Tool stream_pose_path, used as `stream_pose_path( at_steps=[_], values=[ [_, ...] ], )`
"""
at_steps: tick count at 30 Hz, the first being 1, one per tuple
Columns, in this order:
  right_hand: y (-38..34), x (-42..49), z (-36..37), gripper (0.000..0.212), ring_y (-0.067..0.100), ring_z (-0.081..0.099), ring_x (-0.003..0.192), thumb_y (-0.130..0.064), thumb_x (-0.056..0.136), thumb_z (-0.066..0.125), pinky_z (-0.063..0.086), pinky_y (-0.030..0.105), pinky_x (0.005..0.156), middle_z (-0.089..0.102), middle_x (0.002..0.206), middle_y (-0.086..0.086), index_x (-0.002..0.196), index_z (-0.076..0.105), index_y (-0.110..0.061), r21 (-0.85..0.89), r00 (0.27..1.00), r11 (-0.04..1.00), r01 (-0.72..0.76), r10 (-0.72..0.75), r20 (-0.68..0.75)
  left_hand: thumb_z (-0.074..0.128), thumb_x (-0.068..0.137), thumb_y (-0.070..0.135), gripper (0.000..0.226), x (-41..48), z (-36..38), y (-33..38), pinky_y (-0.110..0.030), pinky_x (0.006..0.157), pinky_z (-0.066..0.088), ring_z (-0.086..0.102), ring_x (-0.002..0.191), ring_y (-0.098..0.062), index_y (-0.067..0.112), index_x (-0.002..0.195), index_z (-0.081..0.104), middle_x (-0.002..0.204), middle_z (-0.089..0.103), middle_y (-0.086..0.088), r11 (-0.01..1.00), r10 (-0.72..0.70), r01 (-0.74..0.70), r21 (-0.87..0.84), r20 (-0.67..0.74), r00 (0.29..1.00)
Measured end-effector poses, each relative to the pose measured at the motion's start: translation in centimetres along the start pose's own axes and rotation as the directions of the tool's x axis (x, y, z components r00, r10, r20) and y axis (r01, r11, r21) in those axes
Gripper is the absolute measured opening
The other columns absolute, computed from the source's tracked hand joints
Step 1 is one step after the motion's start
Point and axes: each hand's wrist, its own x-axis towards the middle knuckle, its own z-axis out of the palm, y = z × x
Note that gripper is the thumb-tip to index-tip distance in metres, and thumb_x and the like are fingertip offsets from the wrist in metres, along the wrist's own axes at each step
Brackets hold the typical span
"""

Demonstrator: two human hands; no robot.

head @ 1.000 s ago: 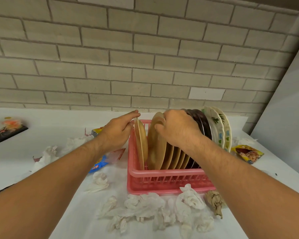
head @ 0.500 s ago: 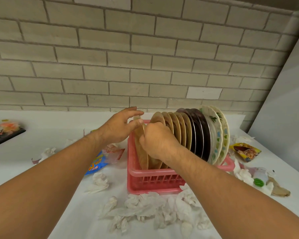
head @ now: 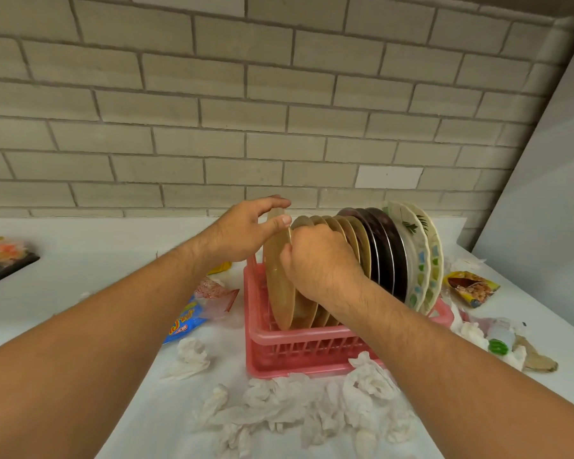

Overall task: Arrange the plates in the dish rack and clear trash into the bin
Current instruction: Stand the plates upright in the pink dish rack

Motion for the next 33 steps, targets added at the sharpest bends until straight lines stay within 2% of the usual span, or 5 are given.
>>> stream_pose_path(
  at_steps=[7,14,19,26,33],
  values=[
    [-0.3,0.5,-0.7,0.026,0.023,0.06,0.092,-0.022,0.098,0.044,0.055,0.036,0.078,0.058,0.094,0.006,0.12,0.055,-0.012,-0.009,0.999,0.999,-0.031,0.031,-0.028,0.051,0.096,0.039,0.045,0.2,-0.3,0.4,-0.026,0.11,0.029,0.035,0.134,-0.003,0.028,0.139,0.046,0.147,0.041,0.011,0.999,0.03,-0.031,-0.036,-0.013,0.999],
    [-0.2,0.2,1.6,0.027,0.03,0.066,0.091,-0.024,0.098,0.046,0.056,0.034,0.07,0.057,0.124,0.018,0.12,0.056,-0.011,0.065,0.998,0.996,-0.066,0.064,0.021,0.054,0.094,0.038,0.042,0.1,0.8,-1.6,-0.032,0.114,0.029,0.035,0.134,-0.003,0.031,0.135,0.049,0.148,0.039,0.011,0.997,-0.019,0.024,-0.074,0.058,0.998],
    [-0.2,0.2,2.1,0.019,0.02,0.064,0.074,-0.018,0.098,0.047,0.052,0.029,0.061,0.063,0.087,0.007,0.106,0.061,-0.01,0.156,0.991,0.982,-0.106,0.093,0.093,0.052,0.096,0.035,0.041,-0.2,1.5,-2.3,-0.021,0.104,0.029,0.038,0.129,-0.002,0.032,0.137,0.047,0.149,0.036,0.012,0.993,-0.062,0.071,-0.092,0.097,0.993],
    [0.1,0.4,1.8,0.011,0.013,0.056,0.058,-0.016,0.096,0.048,0.04,0.023,0.046,0.059,0.075,0.003,0.092,0.057,-0.011,0.204,0.978,0.961,-0.189,0.164,0.131,0.05,0.097,0.034,0.04,0.1,2.2,-1.7,-0.018,0.096,0.031,0.039,0.122,0.001,0.034,0.136,0.047,0.144,0.042,0.013,0.986,-0.068,0.084,-0.145,0.113,0.991],
    [0.4,-0.3,1.4,0.018,0.018,0.069,0.066,-0.019,0.098,0.047,0.061,0.034,0.067,0.066,0.073,0.005,0.085,0.059,-0.014,0.195,0.974,0.961,-0.196,0.168,0.154,0.05,0.097,0.031,0.04,0.3,3.1,-1.7,-0.026,0.109,0.031,0.039,0.13,-0.003,0.035,0.137,0.047,0.145,0.039,0.016,0.983,-0.016,0.039,-0.177,0.127,0.992]
  ],
)
